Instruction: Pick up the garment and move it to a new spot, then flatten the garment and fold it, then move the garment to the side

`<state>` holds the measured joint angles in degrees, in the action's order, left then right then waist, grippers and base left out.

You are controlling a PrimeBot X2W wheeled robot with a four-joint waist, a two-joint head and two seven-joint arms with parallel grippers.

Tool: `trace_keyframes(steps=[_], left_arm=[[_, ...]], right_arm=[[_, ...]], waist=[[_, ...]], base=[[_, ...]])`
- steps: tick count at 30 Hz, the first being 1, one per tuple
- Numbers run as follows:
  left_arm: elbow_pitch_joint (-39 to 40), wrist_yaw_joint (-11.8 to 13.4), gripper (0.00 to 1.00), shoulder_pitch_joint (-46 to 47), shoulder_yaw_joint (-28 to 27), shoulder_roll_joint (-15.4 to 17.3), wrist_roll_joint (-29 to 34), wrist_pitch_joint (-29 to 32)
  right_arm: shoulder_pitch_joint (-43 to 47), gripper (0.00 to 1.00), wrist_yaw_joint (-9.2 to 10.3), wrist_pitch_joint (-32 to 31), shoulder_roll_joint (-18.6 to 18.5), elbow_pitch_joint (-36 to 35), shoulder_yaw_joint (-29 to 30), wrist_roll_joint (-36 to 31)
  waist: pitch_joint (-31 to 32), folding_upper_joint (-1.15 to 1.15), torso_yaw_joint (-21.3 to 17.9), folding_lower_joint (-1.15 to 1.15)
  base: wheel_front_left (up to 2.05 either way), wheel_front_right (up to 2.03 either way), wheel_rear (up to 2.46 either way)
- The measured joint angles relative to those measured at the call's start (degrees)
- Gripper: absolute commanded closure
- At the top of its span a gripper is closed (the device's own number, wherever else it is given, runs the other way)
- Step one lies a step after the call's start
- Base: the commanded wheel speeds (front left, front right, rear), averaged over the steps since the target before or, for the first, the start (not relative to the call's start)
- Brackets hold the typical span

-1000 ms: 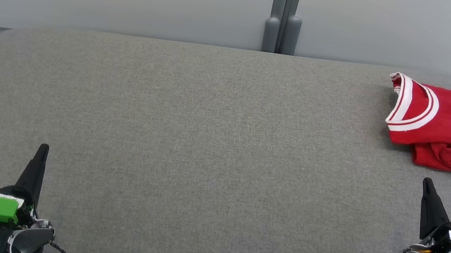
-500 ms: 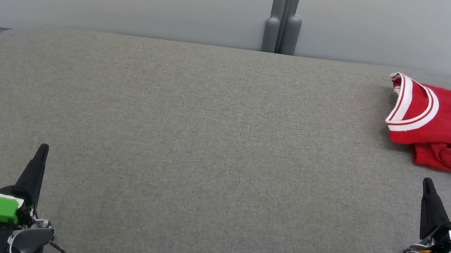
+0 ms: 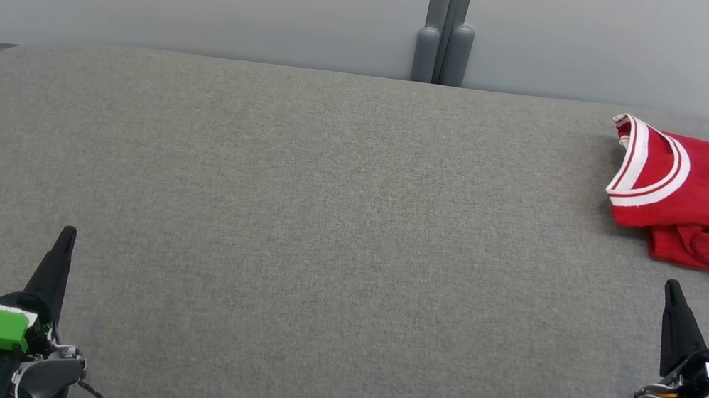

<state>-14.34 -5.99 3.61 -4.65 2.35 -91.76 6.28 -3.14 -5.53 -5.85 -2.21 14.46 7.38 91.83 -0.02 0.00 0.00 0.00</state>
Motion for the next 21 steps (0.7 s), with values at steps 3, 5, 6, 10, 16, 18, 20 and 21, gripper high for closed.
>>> trace_keyframes(steps=[3,5,6,10,16,18,20,21], left_arm=[[0.0,0.0,1.0,0.0,-0.01,-0.01,0.0,0.0],[0.0,0.0,1.0,0.0,-0.01,-0.01,0.0,0.0],[0.0,0.0,1.0,0.0,-0.01,-0.01,0.0,0.0],[0.0,0.0,1.0,0.0,-0.01,-0.01,0.0,0.0],[-0.01,0.0,1.0,0.0,-0.01,-0.01,0.0,0.0],[-0.01,0.0,1.0,0.0,-0.01,-0.01,0.0,0.0],[-0.01,0.0,1.0,0.0,-0.02,-0.01,0.0,0.0],[-0.01,0.0,1.0,0.0,-0.02,-0.01,0.0,0.0]], right_arm=[[0.0,1.0,0.0,-0.01,0.0,0.0,0.0,0.0],[0.0,1.0,0.0,-0.01,0.0,0.0,0.0,0.0],[0.0,1.0,0.0,-0.01,0.0,0.01,0.0,0.0],[0.0,1.0,0.0,-0.01,0.0,0.01,0.0,0.0],[0.0,1.0,0.0,-0.01,0.0,0.01,0.0,0.0],[0.0,1.0,0.0,-0.01,0.0,0.01,0.01,0.0],[0.0,1.0,-0.01,-0.01,0.0,0.02,0.01,0.0],[0.0,1.0,-0.01,-0.01,0.0,0.02,0.01,0.0]], waist=[[0.0,0.0,0.0,0.0],[0.0,0.0,0.0,0.0],[0.0,0.0,0.0,0.0],[0.0,0.0,0.0,0.0],[0.0,0.0,0.0,0.0],[0.0,0.0,0.0,0.0],[0.0,0.0,0.0,0.0],[0.0,0.0,0.0,0.0]], base=[[0.0,0.0,0.0],[0.0,0.0,0.0],[0.0,0.0,0.0],[0.0,0.0,0.0],[0.0,0.0,0.0],[0.0,0.0,0.0],[0.0,0.0,0.0],[0.0,0.0,0.0]])
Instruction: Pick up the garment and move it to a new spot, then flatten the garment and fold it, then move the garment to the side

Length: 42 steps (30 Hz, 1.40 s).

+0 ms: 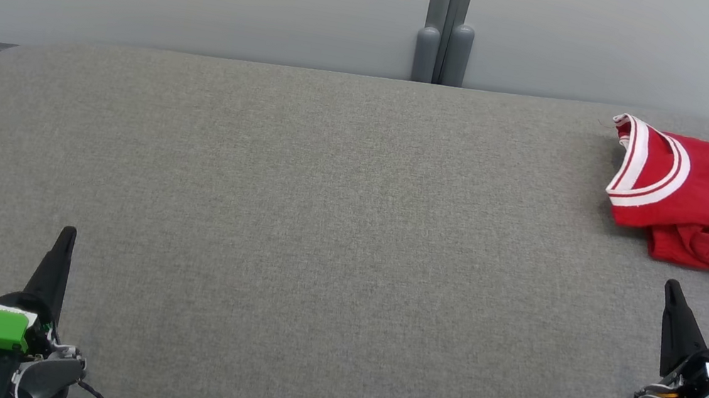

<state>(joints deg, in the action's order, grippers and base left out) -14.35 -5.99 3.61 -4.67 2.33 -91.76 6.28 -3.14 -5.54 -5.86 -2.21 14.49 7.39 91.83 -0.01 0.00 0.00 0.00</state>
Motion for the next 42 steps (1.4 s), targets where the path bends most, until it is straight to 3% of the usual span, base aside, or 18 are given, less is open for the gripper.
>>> trace_keyframes(steps=[42], left_arm=[[-0.01,-0.01,1.0,0.0,-0.02,-0.01,0.0,0.0]], right_arm=[[-0.01,1.0,-0.01,0.0,0.0,0.05,0.01,0.0]], waist=[[0.0,0.0,0.0,0.0]], base=[[0.0,0.0,0.0]])
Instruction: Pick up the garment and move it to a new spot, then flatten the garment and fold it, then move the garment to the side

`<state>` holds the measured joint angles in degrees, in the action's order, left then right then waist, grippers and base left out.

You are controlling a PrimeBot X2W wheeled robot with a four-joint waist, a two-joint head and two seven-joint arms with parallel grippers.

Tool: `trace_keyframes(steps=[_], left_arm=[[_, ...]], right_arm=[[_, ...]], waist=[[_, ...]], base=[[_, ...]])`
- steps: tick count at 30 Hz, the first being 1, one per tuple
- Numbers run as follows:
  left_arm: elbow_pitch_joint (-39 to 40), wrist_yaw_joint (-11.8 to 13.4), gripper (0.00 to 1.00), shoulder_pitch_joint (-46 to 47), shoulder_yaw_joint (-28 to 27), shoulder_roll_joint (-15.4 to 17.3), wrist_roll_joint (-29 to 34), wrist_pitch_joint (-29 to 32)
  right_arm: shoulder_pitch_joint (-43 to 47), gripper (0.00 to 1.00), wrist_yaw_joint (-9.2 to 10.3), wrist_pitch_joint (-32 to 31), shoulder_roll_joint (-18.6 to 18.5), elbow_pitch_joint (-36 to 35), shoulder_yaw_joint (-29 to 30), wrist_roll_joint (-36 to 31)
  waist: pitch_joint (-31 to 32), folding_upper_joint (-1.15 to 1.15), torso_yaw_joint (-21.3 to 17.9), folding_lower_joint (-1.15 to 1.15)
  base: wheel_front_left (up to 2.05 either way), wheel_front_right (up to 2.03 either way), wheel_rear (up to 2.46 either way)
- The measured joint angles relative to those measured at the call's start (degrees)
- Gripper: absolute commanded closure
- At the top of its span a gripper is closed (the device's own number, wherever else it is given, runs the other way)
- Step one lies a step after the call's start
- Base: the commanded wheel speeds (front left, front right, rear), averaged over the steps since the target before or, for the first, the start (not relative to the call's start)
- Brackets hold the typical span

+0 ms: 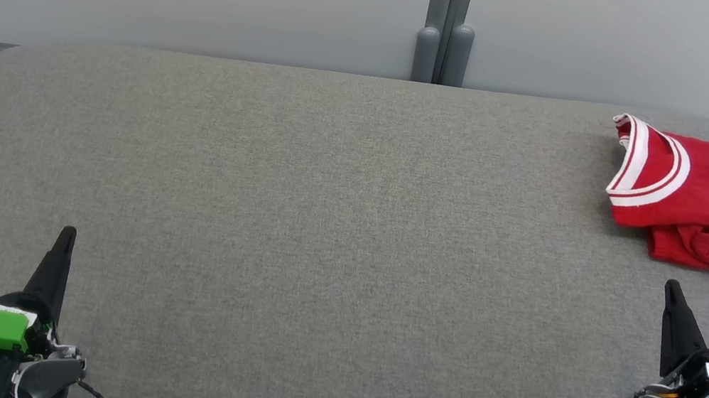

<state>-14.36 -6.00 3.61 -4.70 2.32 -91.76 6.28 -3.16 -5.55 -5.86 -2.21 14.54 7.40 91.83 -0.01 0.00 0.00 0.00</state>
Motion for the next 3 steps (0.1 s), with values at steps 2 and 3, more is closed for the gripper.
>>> trace_keyframes(steps=[2,3], left_arm=[[0.0,0.0,1.0,0.0,0.0,0.0,0.0,0.0],[0.0,0.0,1.0,0.0,0.0,0.0,0.0,0.0]], right_arm=[[-0.01,1.0,0.0,0.0,0.0,0.0,0.0,0.0],[-0.01,1.0,0.0,0.0,0.0,0.0,0.0,0.0]], waist=[[0.0,0.0,0.0,0.0],[0.0,0.0,0.0,0.0]], base=[[0.0,0.0,0.0],[0.0,0.0,0.0]])
